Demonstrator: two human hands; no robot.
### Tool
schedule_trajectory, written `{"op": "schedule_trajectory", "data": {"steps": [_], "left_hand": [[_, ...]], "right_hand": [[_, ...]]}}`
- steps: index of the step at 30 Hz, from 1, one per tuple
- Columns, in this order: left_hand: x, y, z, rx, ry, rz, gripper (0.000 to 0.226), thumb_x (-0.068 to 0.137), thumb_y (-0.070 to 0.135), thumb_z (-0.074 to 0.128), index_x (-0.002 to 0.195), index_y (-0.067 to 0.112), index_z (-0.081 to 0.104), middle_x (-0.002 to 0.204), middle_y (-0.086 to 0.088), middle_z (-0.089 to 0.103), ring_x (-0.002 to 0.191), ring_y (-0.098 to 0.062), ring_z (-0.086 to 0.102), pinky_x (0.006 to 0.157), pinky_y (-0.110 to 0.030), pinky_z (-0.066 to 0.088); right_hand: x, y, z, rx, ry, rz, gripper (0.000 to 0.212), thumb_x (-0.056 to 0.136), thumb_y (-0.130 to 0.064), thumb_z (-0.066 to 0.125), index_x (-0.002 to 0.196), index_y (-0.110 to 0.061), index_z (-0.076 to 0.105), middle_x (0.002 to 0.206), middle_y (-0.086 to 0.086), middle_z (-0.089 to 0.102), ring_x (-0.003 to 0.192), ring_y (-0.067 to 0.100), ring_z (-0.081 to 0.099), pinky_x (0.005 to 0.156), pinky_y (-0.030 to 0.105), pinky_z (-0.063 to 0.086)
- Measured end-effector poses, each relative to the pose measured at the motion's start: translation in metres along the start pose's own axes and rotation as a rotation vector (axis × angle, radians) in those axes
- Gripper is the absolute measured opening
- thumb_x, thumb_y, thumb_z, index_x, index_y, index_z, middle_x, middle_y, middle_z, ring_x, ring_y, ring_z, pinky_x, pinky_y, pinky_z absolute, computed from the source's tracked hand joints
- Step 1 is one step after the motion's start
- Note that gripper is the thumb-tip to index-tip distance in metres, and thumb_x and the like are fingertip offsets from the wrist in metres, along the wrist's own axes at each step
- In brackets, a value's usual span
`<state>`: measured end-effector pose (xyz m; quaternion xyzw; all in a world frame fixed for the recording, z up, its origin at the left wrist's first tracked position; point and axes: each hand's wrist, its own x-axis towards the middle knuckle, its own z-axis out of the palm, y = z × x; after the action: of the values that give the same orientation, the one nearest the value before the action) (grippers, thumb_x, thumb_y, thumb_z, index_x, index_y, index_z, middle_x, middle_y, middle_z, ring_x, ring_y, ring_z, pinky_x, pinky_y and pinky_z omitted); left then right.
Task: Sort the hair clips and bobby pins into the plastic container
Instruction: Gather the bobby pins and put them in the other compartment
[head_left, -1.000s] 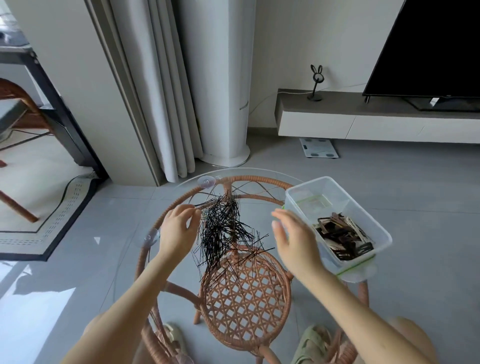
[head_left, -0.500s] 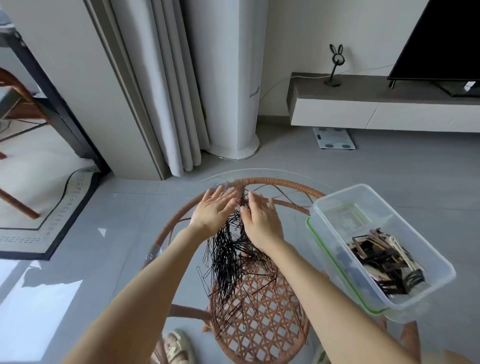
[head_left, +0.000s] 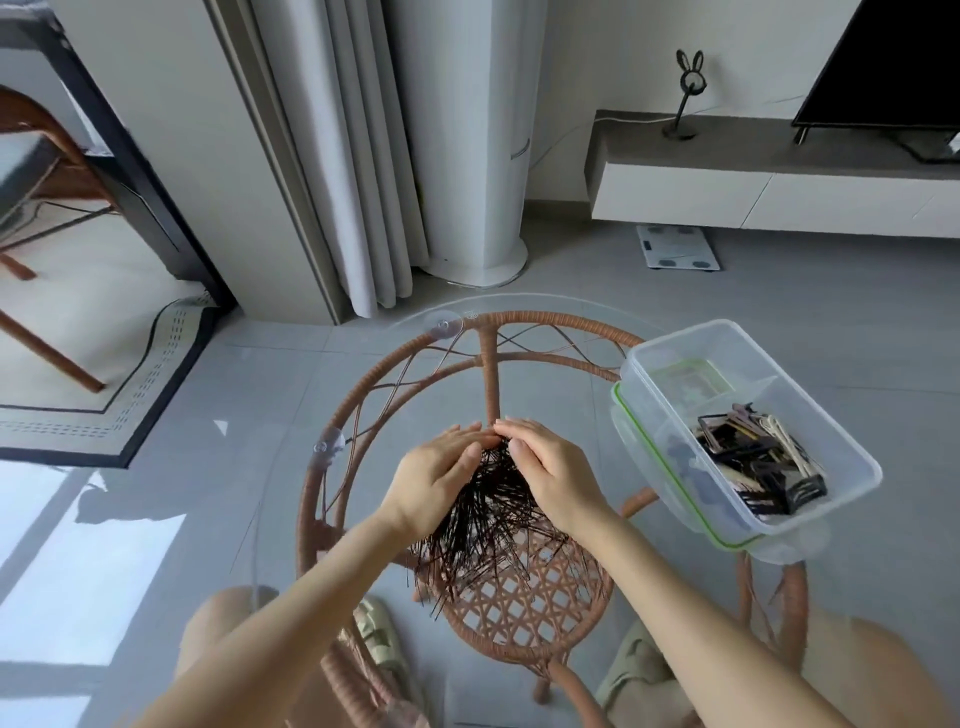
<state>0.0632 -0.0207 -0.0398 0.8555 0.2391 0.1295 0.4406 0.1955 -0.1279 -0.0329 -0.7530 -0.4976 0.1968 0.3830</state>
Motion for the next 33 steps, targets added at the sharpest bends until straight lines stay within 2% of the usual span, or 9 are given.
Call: {"op": "schedule_trajectory", "data": {"steps": [5,11,14,17,19,21,24,28,33], "left_hand": [[-0.034,0.019,0.022,-0.023,0.119,-0.048,0.045,0.092,0.037,0.031,0.118,0.02,0.064,0.126,0.008,0.061,0.121,0.004,0.044,0.112,-0.019,0.027],[-0.061,0.04,0.032,-0.107,0.219,-0.126,0.04,0.093,0.037,0.033,0.107,0.025,0.068,0.107,0.014,0.068,0.101,0.001,0.06,0.092,-0.02,0.043],[-0.058,0.045,0.025,-0.232,0.255,-0.2,0.028,0.098,0.027,0.041,0.101,0.025,0.068,0.096,0.014,0.069,0.092,0.007,0.061,0.083,-0.021,0.044],[-0.053,0.047,0.014,-0.083,0.305,-0.261,0.023,0.094,0.021,0.047,0.104,0.019,0.068,0.11,0.003,0.068,0.103,-0.012,0.06,0.095,-0.034,0.046],[-0.055,0.047,0.004,0.234,0.251,-0.365,0.027,0.091,0.026,0.048,0.111,0.02,0.065,0.12,-0.006,0.062,0.108,-0.024,0.057,0.097,-0.039,0.047],[-0.06,0.049,-0.007,0.455,0.081,-0.469,0.042,0.087,0.042,0.051,0.125,0.024,0.054,0.127,-0.011,0.052,0.109,-0.027,0.056,0.093,-0.039,0.051],[-0.068,0.059,-0.013,0.467,-0.143,-0.509,0.074,0.075,0.059,0.061,0.138,0.029,0.036,0.129,-0.013,0.043,0.107,-0.027,0.056,0.087,-0.036,0.054],[-0.068,0.072,-0.001,0.503,-0.223,-0.447,0.083,0.07,0.052,0.071,0.139,0.026,0.034,0.125,-0.014,0.044,0.102,-0.028,0.057,0.085,-0.032,0.05],[-0.063,0.076,-0.001,0.431,-0.069,-0.39,0.039,0.079,0.021,0.069,0.115,0.012,0.056,0.09,-0.008,0.061,0.065,-0.02,0.05,0.046,-0.022,0.038]], "right_hand": [[-0.038,-0.013,0.008,0.052,0.101,0.052,0.039,0.089,-0.027,0.037,0.113,-0.013,0.064,0.119,0.001,0.065,0.114,0.009,0.056,0.099,0.023,0.042],[-0.07,-0.03,0.01,-0.014,0.175,0.059,0.031,0.091,-0.021,0.042,0.11,-0.011,0.065,0.112,0.002,0.068,0.103,0.006,0.057,0.084,-0.005,0.029],[-0.079,-0.037,-0.001,-0.048,0.261,0.024,0.036,0.091,-0.028,0.038,0.112,-0.01,0.062,0.113,0.005,0.067,0.105,0.015,0.06,0.09,0.009,0.036],[-0.089,-0.039,-0.028,-0.135,0.382,-0.014,0.031,0.089,-0.027,0.048,0.109,-0.008,0.062,0.103,0.005,0.069,0.092,0.016,0.064,0.085,0.025,0.05],[-0.1,-0.038,-0.037,-0.265,0.197,0.055,0.042,0.086,-0.037,0.057,0.118,-0.01,0.057,0.11,0.004,0.063,0.095,0.016,0.061,0.085,0.035,0.052],[-0.104,-0.034,-0.036,-0.427,-0.044,0.193,0.071,0.078,-0.059,0.056,0.131,-0.013,0.043,0.124,0.004,0.052,0.112,0.02,0.052,0.094,0.037,0.047],[-0.097,-0.036,-0.028,-0.58,-0.157,0.264,0.094,0.066,-0.073,0.055,0.134,-0.013,0.033,0.126,0.01,0.046,0.115,0.026,0.046,0.09,0.037,0.044],[-0.081,-0.051,-0.015,-0.505,-0.158,0.281,0.077,0.067,-0.059,0.068,0.124,-0.012,0.044,0.116,0.011,0.049,0.102,0.026,0.054,0.075,0.032,0.047],[-0.072,-0.055,-0.018,-0.347,-0.097,0.273,0.05,0.078,-0.027,0.07,0.123,-0.01,0.055,0.121,0.009,0.061,0.108,0.023,0.058,0.086,0.027,0.046]]}}
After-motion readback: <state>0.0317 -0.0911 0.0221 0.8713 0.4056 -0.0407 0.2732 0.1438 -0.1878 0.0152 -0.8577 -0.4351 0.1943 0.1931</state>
